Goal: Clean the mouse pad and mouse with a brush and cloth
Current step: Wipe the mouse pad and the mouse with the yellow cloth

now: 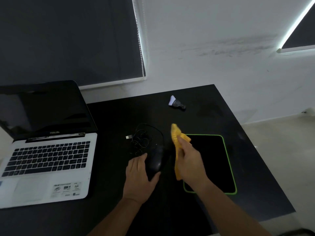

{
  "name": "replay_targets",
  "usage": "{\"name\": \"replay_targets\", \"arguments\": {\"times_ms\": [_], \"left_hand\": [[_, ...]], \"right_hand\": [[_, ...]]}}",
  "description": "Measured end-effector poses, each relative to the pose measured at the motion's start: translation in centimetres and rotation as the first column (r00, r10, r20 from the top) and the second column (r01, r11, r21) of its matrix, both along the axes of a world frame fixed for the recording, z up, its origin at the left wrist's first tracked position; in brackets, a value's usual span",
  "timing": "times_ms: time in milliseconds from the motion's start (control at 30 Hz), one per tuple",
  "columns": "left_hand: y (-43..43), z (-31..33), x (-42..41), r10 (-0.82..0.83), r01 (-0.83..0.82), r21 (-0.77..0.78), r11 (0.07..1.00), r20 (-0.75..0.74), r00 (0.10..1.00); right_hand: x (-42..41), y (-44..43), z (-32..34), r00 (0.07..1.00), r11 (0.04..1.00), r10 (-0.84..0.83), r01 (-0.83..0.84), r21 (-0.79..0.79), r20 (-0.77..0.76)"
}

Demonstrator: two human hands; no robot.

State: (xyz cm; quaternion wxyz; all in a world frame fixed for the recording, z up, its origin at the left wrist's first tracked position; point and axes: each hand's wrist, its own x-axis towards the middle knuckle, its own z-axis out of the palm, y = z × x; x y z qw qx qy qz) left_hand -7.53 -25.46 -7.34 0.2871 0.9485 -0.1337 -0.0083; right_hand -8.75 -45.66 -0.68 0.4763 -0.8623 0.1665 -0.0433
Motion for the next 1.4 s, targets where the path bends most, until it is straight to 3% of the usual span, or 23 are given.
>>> {"name": "replay_targets", "arguments": {"times_ms": [33, 100, 167, 200, 367, 533, 667, 833, 967, 1100, 1300, 1400], "left_hand": [[0.0, 0.0, 0.0, 0.002, -0.002, -0.006, 1.000, 0.005, 1.000], [0.0, 0.1, 0.2, 0.008, -0.008, -0.014, 1.000, -0.008, 1.000], [0.1, 0.2, 0.3, 0.021, -0.022, -0.036, 0.999, -0.045, 0.999], [0.2, 0.3, 0.3, 0.029, -0.032, -0.049, 0.998, -0.057, 0.998], [0.1, 0.4, 0.4, 0.040, -0.045, -0.085, 0.995, -0.059, 0.997], [0.3, 0.2, 0.5, 0.050, -0.061, -0.116, 0.991, -0.094, 0.994], [0.2, 0.3, 0.4, 0.047, -0.054, -0.114, 0.992, -0.066, 0.997], [0.3, 0.1, 0.4, 0.064, -0.075, -0.121, 0.990, -0.096, 0.993], [0.2, 0.4, 0.5, 0.060, -0.071, -0.104, 0.992, -0.101, 0.993], [0.3, 0.9, 0.3, 0.073, -0.096, -0.131, 0.987, -0.168, 0.983], [0.2, 0.8, 0.4, 0.068, -0.082, -0.115, 0.990, -0.124, 0.990], [0.2, 1.0, 0.3, 0.071, -0.092, -0.138, 0.986, -0.153, 0.986]], "right_hand": [[0.3, 0.6, -0.6, 0.992, 0.987, 0.124, -0.126, -0.102, -0.024], [0.6, 1.7, -1.4, 0.914, 0.861, 0.374, -0.405, -0.309, -0.156], [0.3, 2.3, -1.7, 0.839, 0.742, 0.496, -0.544, -0.392, -0.225], [0.3, 2.3, -1.5, 0.827, 0.729, 0.514, -0.562, -0.391, -0.229], [0.9, 1.9, -0.6, 0.874, 0.772, 0.436, -0.485, -0.410, -0.212], [0.3, 2.7, -1.1, 0.799, 0.721, 0.583, -0.592, -0.360, -0.148], [2.3, 1.6, -0.4, 0.860, 0.755, 0.469, -0.508, -0.416, -0.200], [2.9, 2.2, -0.1, 0.729, 0.616, 0.651, -0.669, -0.415, -0.211], [4.2, 1.7, 0.2, 0.794, 0.626, 0.534, -0.602, -0.496, -0.290], [3.4, 3.2, 0.4, 0.712, 0.534, 0.632, -0.686, -0.495, -0.306], [4.1, 2.2, 0.8, 0.780, 0.612, 0.540, -0.622, -0.488, -0.318], [2.8, 3.4, 0.7, 0.713, 0.580, 0.638, -0.694, -0.427, -0.291]]}}
